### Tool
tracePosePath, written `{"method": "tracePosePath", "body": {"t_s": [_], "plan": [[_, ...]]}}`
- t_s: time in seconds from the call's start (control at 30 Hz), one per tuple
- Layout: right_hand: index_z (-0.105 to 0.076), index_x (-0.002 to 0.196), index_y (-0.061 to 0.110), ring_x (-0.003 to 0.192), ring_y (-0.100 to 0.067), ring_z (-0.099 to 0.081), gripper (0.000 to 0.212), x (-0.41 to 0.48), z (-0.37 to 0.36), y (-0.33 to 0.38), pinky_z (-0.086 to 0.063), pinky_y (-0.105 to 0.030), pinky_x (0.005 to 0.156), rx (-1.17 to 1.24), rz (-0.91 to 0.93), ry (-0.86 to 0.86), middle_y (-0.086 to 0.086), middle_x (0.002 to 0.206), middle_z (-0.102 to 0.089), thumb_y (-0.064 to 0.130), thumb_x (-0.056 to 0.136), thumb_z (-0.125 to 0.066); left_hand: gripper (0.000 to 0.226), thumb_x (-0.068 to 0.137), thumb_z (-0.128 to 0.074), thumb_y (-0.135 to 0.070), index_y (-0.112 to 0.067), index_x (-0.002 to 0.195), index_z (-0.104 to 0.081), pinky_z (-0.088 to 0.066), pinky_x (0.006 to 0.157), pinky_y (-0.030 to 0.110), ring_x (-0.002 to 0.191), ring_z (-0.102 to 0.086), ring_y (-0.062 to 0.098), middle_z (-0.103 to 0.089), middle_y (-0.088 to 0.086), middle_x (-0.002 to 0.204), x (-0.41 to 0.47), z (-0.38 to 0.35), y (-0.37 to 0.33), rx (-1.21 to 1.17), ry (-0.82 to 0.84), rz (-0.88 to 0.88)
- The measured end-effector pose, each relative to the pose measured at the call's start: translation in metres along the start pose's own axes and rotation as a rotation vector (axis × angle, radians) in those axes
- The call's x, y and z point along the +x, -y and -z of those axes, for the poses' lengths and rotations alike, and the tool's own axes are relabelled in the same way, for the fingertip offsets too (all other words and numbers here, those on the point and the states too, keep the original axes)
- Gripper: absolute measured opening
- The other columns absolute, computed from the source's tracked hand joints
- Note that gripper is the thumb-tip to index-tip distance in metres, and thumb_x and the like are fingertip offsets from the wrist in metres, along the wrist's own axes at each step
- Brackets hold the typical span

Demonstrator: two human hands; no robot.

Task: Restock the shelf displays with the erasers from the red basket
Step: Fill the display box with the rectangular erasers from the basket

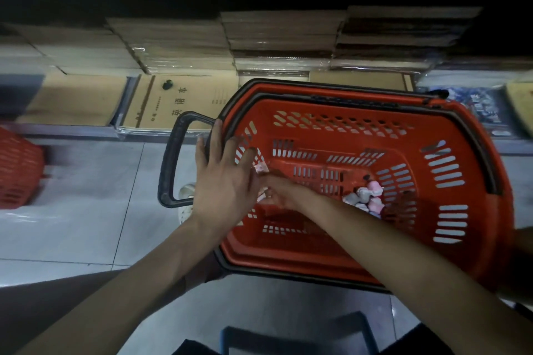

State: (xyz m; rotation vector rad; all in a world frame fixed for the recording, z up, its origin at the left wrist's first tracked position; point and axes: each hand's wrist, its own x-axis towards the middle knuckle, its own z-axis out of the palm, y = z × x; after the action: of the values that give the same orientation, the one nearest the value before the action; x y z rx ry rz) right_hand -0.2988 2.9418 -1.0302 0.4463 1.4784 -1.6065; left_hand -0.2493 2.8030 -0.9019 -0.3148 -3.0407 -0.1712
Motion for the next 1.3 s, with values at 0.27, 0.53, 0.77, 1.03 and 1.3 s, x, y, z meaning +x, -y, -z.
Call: {"method": "tracePosePath", "body": {"t_s": [0.27, 0.53, 0.77, 1.03, 1.3], "plan": [[-0.067, 0.127, 0.016, 0.088, -0.011, -0.072, 0.036, -0.011, -0.007, 0.01, -0.059, -0.029, 0.069, 0.03, 0.044, -0.113, 0.002, 0.1, -0.075, 0.023, 0.092, -0.073, 0.044, 0.091, -0.064, -0.031, -0.013, 0.131, -0.064, -0.026, 0.117, 0.069, 0.157, -0.018, 0.046, -0.058, 0.017, 0.138, 0.01, -0.001, 0.003, -0.021, 0.004, 0.021], [-0.071, 0.108, 0.017, 0.062, 0.0, -0.066, 0.018, -0.046, 0.032, 0.033, -0.052, -0.023, 0.064, -0.051, 0.059, -0.154, 0.013, 0.064, -0.069, 0.018, 0.091, -0.074, 0.038, 0.093, -0.059, -0.029, -0.014, 0.129, -0.063, -0.024, 0.119, 0.07, 0.156, -0.022, 0.044, -0.06, 0.017, 0.136, 0.02, -0.001, 0.004, -0.062, -0.018, 0.046], [-0.066, 0.102, 0.019, 0.07, -0.011, -0.063, 0.021, -0.088, 0.067, 0.046, -0.054, -0.034, 0.08, -0.051, 0.122, -0.127, 0.004, 0.075, -0.067, 0.008, 0.086, -0.076, 0.042, 0.094, -0.058, -0.031, -0.016, 0.133, -0.06, -0.02, 0.119, 0.073, 0.153, -0.029, 0.043, -0.058, 0.017, 0.138, 0.021, 0.002, 0.003, 0.032, -0.028, 0.023], [-0.066, 0.101, 0.021, 0.074, -0.01, -0.066, 0.027, -0.152, 0.076, 0.087, -0.05, -0.03, 0.069, -0.208, 0.286, -0.124, 0.004, 0.079, -0.07, 0.012, 0.081, -0.082, 0.045, 0.1, -0.046, -0.049, -0.022, 0.13, -0.067, -0.042, 0.111, 0.048, 0.132, -0.054, 0.032, -0.065, 0.006, 0.128, 0.036, 0.015, -0.033, -0.503, -0.055, 0.111], [-0.06, 0.107, 0.017, 0.073, -0.009, -0.067, 0.04, -0.208, 0.048, 0.114, -0.054, -0.034, 0.063, -0.747, 0.585, -0.284, 0.003, 0.086, -0.071, 0.011, 0.074, -0.081, 0.062, 0.098, -0.047, -0.066, -0.012, 0.112, -0.075, -0.045, 0.109, 0.066, 0.122, -0.064, 0.041, -0.074, 0.016, 0.123, 0.052, 0.064, -0.097, -2.067, 0.778, 0.746]]}}
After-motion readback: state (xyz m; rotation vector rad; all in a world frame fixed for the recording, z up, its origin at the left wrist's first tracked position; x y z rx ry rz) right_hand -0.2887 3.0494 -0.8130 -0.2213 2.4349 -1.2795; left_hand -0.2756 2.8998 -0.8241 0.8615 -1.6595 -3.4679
